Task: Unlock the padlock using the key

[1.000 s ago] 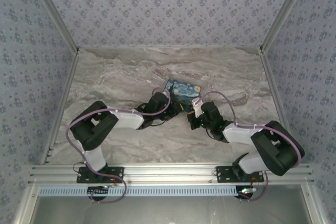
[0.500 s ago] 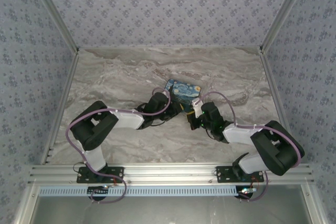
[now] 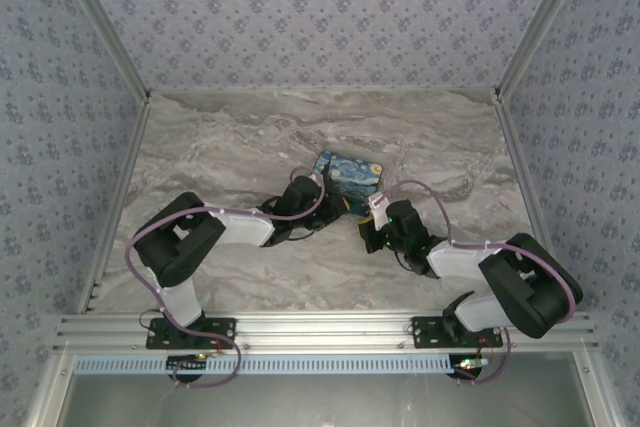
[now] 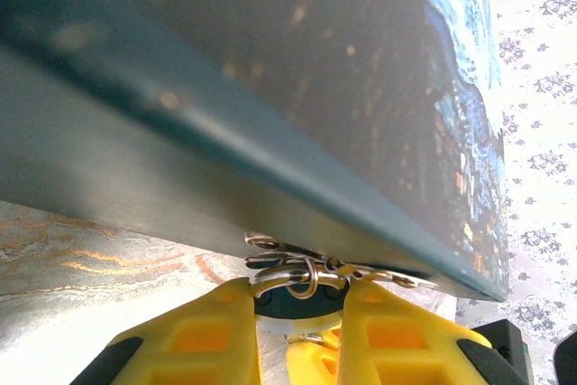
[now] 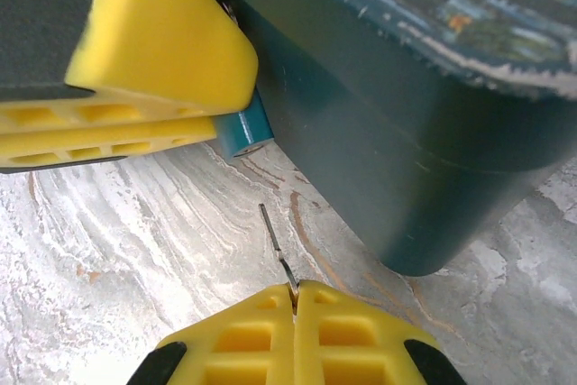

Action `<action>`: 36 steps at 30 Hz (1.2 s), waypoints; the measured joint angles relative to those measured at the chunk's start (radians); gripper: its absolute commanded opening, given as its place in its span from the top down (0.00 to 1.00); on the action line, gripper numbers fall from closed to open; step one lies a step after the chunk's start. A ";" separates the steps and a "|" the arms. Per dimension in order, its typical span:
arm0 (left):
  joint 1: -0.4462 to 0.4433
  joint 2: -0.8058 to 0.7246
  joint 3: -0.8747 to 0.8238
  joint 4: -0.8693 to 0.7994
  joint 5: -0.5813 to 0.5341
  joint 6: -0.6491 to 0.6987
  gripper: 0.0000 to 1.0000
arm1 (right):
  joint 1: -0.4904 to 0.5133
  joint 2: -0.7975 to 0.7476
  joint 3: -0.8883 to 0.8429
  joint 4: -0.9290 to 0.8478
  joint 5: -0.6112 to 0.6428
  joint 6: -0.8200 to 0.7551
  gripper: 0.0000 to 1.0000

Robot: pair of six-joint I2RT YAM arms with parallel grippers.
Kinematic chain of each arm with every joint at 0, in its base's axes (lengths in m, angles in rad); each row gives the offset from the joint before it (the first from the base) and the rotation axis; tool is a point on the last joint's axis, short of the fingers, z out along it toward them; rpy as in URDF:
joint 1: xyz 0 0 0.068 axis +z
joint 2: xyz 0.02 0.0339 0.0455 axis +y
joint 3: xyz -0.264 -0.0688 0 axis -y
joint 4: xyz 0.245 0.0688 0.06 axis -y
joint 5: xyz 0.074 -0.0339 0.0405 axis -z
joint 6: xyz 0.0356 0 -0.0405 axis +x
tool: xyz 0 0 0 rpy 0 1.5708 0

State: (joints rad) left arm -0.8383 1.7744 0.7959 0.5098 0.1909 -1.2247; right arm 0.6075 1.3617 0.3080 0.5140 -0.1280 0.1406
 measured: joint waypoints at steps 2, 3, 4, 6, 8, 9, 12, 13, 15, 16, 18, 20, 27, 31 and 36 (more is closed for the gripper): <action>0.000 0.000 0.000 0.002 0.000 0.000 0.80 | 0.000 0.000 0.000 0.001 0.000 0.000 1.00; 0.000 0.000 0.000 0.003 0.000 0.000 0.80 | 0.000 0.000 0.000 0.002 0.000 0.000 1.00; 0.000 0.000 0.000 0.003 0.000 0.000 0.80 | 0.000 0.000 0.000 0.003 0.000 0.000 1.00; 0.000 0.000 0.000 0.005 0.000 -0.001 0.80 | 0.000 -0.001 0.000 0.007 -0.001 0.000 1.00; 0.000 0.000 0.000 0.009 0.000 -0.005 0.80 | 0.000 -0.006 0.000 0.008 -0.003 0.001 1.00; 0.000 0.000 0.000 0.010 0.000 -0.008 0.80 | 0.000 -0.010 0.000 0.009 -0.004 0.001 1.00; 0.000 0.000 0.000 0.010 0.000 -0.008 0.80 | 0.000 -0.020 0.000 0.018 -0.011 0.001 1.00; 0.000 0.000 0.000 0.010 0.000 -0.008 0.80 | -0.001 -0.022 0.000 0.020 -0.014 0.001 1.00; 0.000 0.000 0.000 0.010 0.000 -0.008 0.80 | -0.003 -0.023 0.000 0.023 -0.019 0.001 1.00; 0.000 0.000 0.000 0.010 0.000 -0.009 0.80 | -0.003 -0.023 0.000 0.023 -0.019 0.002 1.00; 0.000 0.000 0.000 0.010 0.000 -0.012 0.80 | -0.006 -0.023 0.000 0.026 -0.022 0.002 1.00; 0.000 0.000 0.000 0.010 0.000 -0.016 0.80 | -0.009 -0.023 0.000 0.030 -0.026 0.002 1.00; -0.001 0.000 0.000 0.011 0.000 -0.019 0.80 | -0.024 -0.023 0.000 0.046 -0.034 0.010 1.00; -0.002 0.000 0.000 0.013 -0.001 -0.019 0.80 | -0.027 -0.023 0.000 0.048 -0.039 0.013 1.00; -0.002 0.000 0.000 0.015 -0.003 -0.019 0.80 | -0.031 -0.007 0.005 0.053 -0.053 0.012 1.00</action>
State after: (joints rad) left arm -0.8398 1.7744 0.7956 0.5251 0.1875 -1.2434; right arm 0.5762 1.3548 0.3130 0.5674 -0.1810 0.1528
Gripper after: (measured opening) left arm 0.203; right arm 0.054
